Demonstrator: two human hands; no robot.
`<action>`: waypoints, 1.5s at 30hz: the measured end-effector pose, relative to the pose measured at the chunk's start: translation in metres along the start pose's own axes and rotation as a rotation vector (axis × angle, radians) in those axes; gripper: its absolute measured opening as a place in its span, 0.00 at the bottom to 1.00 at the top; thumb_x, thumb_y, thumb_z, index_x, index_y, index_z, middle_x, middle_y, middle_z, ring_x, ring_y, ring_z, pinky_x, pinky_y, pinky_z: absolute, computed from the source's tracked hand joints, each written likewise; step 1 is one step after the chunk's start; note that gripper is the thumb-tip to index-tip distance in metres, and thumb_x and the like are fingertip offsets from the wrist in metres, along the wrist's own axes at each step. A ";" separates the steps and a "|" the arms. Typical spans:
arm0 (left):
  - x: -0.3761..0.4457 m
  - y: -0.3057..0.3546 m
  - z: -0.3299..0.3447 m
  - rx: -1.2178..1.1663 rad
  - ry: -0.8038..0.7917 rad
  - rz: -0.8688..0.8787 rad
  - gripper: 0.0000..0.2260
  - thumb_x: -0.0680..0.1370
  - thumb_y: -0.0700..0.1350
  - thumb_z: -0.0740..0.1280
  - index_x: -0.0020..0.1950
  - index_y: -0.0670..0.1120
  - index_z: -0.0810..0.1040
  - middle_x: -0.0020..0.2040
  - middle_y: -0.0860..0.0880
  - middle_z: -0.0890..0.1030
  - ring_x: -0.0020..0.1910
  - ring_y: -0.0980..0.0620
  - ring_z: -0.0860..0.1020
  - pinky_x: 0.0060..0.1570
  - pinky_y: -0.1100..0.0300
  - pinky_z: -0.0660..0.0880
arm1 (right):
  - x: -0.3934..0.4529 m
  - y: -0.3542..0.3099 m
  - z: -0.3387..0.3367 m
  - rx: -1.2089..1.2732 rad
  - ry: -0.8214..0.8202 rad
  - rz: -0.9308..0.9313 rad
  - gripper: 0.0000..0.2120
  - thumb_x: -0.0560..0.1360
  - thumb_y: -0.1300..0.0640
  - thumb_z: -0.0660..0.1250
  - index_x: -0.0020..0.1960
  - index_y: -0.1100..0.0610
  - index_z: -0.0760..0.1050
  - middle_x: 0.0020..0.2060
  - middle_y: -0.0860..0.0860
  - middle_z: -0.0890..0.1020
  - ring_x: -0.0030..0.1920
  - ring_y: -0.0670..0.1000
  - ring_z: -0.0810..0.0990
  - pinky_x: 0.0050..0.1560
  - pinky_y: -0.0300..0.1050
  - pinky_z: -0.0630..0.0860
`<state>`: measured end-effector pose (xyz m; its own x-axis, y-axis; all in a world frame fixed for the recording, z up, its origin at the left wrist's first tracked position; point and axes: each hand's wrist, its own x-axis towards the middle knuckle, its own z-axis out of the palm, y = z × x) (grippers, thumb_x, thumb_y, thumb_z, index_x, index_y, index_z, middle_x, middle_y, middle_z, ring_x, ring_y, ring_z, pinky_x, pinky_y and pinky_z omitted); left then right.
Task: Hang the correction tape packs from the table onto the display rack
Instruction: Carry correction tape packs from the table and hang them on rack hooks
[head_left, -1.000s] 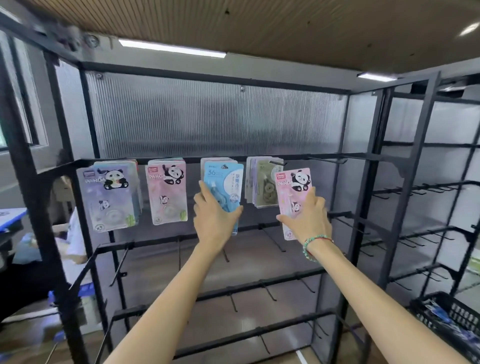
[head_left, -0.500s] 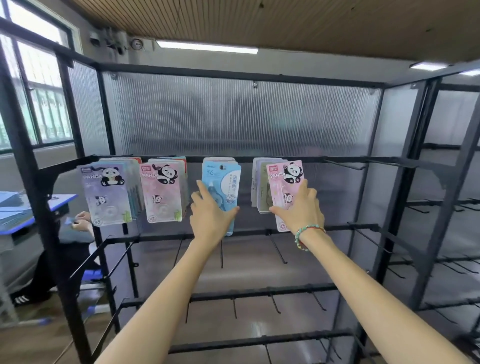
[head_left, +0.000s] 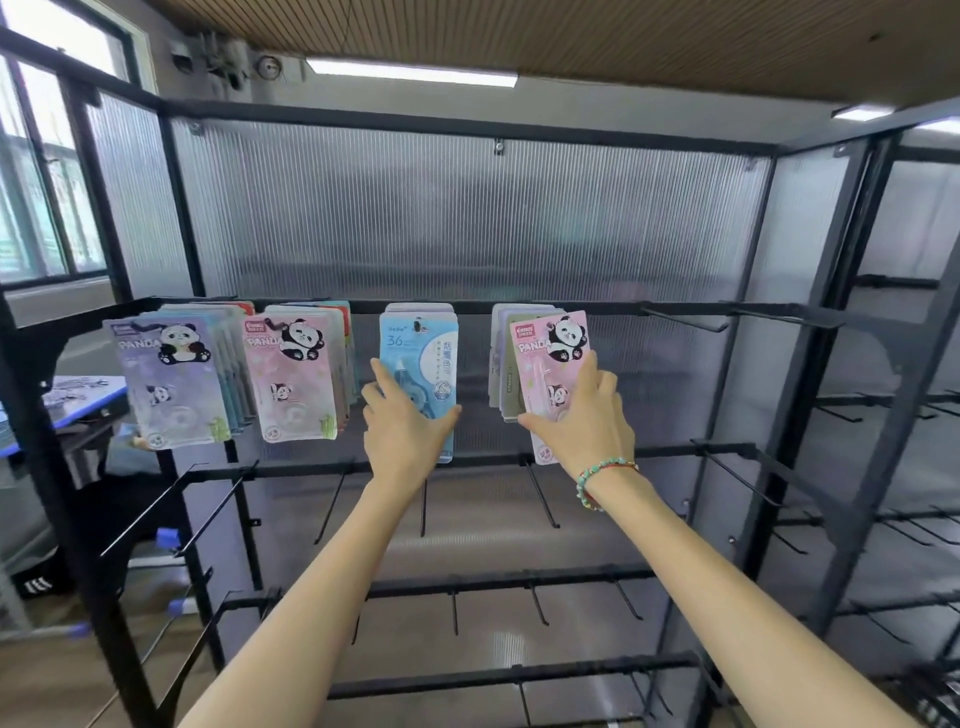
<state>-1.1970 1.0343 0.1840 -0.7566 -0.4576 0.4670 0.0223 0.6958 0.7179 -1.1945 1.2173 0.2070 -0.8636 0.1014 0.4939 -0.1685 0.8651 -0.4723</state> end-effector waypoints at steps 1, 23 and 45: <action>0.001 -0.001 0.001 -0.003 0.003 0.001 0.51 0.70 0.55 0.75 0.78 0.40 0.44 0.69 0.39 0.63 0.66 0.39 0.68 0.59 0.42 0.71 | 0.001 0.000 0.000 0.003 0.012 0.004 0.51 0.68 0.39 0.72 0.77 0.56 0.46 0.67 0.56 0.63 0.66 0.58 0.67 0.51 0.55 0.75; 0.019 -0.009 0.025 -0.085 0.026 -0.018 0.51 0.71 0.53 0.75 0.79 0.43 0.43 0.73 0.41 0.61 0.70 0.42 0.65 0.63 0.43 0.69 | 0.042 0.000 0.038 0.000 -0.044 0.092 0.57 0.66 0.39 0.74 0.77 0.58 0.38 0.67 0.58 0.62 0.65 0.58 0.68 0.50 0.54 0.76; 0.006 -0.025 0.007 0.023 0.033 0.068 0.46 0.74 0.54 0.72 0.79 0.40 0.45 0.77 0.39 0.54 0.76 0.41 0.55 0.73 0.46 0.58 | 0.025 0.016 0.054 0.072 -0.020 0.068 0.54 0.68 0.41 0.73 0.77 0.59 0.42 0.72 0.60 0.56 0.68 0.62 0.62 0.63 0.58 0.70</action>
<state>-1.2069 1.0183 0.1655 -0.7320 -0.4263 0.5315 0.0577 0.7385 0.6718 -1.2443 1.2074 0.1726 -0.8837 0.1484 0.4440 -0.1418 0.8191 -0.5559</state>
